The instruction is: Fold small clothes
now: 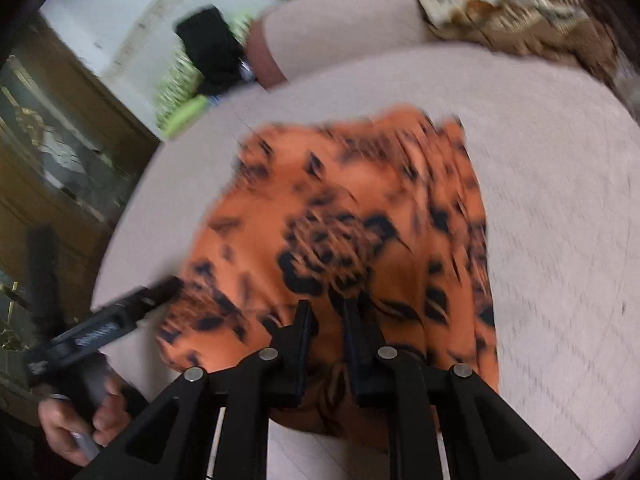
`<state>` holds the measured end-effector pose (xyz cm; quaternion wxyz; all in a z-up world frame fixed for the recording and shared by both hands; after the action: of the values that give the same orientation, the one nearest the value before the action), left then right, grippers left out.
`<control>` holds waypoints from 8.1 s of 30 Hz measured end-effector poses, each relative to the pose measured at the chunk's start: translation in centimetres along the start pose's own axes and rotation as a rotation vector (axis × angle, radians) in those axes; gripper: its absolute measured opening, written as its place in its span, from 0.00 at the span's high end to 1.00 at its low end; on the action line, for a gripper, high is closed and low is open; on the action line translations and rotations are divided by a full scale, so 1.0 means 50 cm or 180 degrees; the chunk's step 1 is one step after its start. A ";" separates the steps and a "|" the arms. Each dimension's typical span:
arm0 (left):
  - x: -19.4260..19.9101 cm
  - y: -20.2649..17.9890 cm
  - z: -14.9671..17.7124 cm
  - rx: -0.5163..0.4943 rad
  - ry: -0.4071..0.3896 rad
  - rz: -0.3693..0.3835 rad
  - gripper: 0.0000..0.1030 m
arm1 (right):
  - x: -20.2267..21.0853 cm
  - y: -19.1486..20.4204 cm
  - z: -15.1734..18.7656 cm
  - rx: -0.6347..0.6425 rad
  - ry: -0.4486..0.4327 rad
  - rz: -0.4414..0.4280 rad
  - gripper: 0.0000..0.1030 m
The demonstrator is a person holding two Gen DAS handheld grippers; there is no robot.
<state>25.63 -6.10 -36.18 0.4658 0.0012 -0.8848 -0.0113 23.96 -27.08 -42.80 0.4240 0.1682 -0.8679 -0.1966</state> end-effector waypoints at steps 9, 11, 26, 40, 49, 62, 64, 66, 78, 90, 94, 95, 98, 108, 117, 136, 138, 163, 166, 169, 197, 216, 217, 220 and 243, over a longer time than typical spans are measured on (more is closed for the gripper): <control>0.002 -0.017 0.003 -0.0355 -0.0186 -0.0213 0.07 | 0.017 0.012 0.065 0.0279 -0.0012 0.0321 0.82; 0.012 -0.013 -0.014 -0.0265 -0.0192 -0.0086 0.08 | 0.019 0.019 0.051 0.0247 0.0033 0.0319 0.82; -0.012 0.021 -0.012 -0.0087 -0.0420 0.0195 0.08 | -0.156 0.156 -0.257 0.0306 0.0182 0.0038 0.80; -0.003 0.052 -0.011 0.0208 -0.0312 0.0512 0.07 | -0.263 0.151 -0.319 0.0225 0.0266 0.0399 0.79; 0.010 0.020 -0.020 0.0167 -0.0360 0.0821 0.07 | -0.065 0.046 -0.236 0.0286 0.0176 0.0747 0.79; 0.033 0.010 -0.032 -0.0155 -0.0605 0.0520 0.01 | -0.056 -0.046 -0.208 -0.0088 0.0266 0.1030 0.75; 0.025 -0.004 -0.026 -0.0319 -0.0628 0.0442 0.00 | -0.080 -0.066 -0.210 -0.0206 0.0302 0.1098 0.64; -0.005 -0.019 -0.017 -0.0495 -0.0591 0.0305 0.00 | -0.129 -0.096 -0.192 -0.0222 0.0554 0.1127 0.63; 0.041 0.024 -0.060 -0.0239 -0.0731 0.0445 0.00 | 0.024 0.006 -0.164 -0.0045 0.0149 0.0764 0.48; -0.017 0.006 -0.038 -0.0386 -0.0471 0.0247 0.00 | -0.013 0.010 -0.006 0.0135 0.0088 0.0719 0.74; -0.018 0.003 -0.038 -0.0354 -0.0496 0.0223 0.00 | -0.010 0.007 -0.001 0.0083 -0.0009 0.0605 0.74; -0.018 0.003 -0.039 -0.0366 -0.0498 0.0217 0.00 | -0.007 0.009 -0.001 0.0073 -0.0020 0.0593 0.74; -0.011 0.007 -0.036 -0.0347 -0.0500 0.0230 0.00 | -0.007 0.000 -0.010 0.0076 0.0026 0.0582 0.74; -0.015 0.002 -0.043 -0.0353 -0.0505 0.0220 0.00 | -0.016 0.014 -0.116 -0.0104 -0.0132 0.0568 0.72; -0.025 0.012 -0.043 0.0019 -0.0179 0.0486 0.00 | -0.066 -0.015 -0.091 -0.0294 0.0030 0.0253 0.69; -0.018 -0.021 -0.165 0.0510 0.0144 0.0974 0.00 | 0.072 -0.018 -0.133 -0.0144 -0.0233 0.0142 0.62; -0.032 -0.028 -0.180 0.0483 0.0144 0.0933 0.00 | 0.046 -0.018 -0.151 -0.0218 -0.0233 0.0132 0.62; -0.050 0.007 -0.047 0.0147 0.0682 0.0872 0.00 | 0.051 -0.065 -0.111 -0.0729 -0.0354 -0.0373 0.53; -0.052 0.006 -0.028 0.0119 0.0559 0.0807 0.00 | 0.004 -0.056 -0.023 -0.0722 0.0207 -0.0367 0.53; -0.041 0.020 -0.036 0.0214 0.0582 0.0856 0.00 | 0.011 -0.042 -0.017 -0.0481 0.0151 -0.0202 0.54; -0.114 -0.005 -0.131 0.0661 0.1166 0.2095 0.00 | -0.030 -0.232 -0.071 -0.1631 -0.0028 -0.1224 0.24; -0.125 -0.100 -0.119 0.0481 0.1188 0.2321 0.05 | -0.109 -0.093 -0.111 -0.1014 0.0061 -0.1285 0.25; -0.126 -0.098 -0.119 0.0490 0.1159 0.2272 0.12 | -0.108 -0.087 -0.111 -0.1001 0.0037 -0.1270 0.27; -0.133 -0.087 -0.120 0.0567 0.1127 0.2149 0.30 | -0.104 -0.073 -0.110 -0.0954 0.0014 -0.1216 0.35; 0.139 0.062 -0.227 0.0633 -0.0161 0.2116 0.47 | 0.086 0.143 -0.202 -0.0211 -0.1033 -0.1193 0.58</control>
<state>31.07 -3.31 -23.99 0.4196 -0.2420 -0.8448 0.2273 28.63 -24.86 -30.77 0.2405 0.2785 -0.8714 -0.3246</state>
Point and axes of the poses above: each gripper's, at about its wrist camera, not at the fingertips, and x roughly against the way its jaws point, y to its left, z to its underside, the point moved 8 cm from there along -x, roughly the way its jaws point, and after that the axes turned 5 degrees about x, right-handed, at the moved point
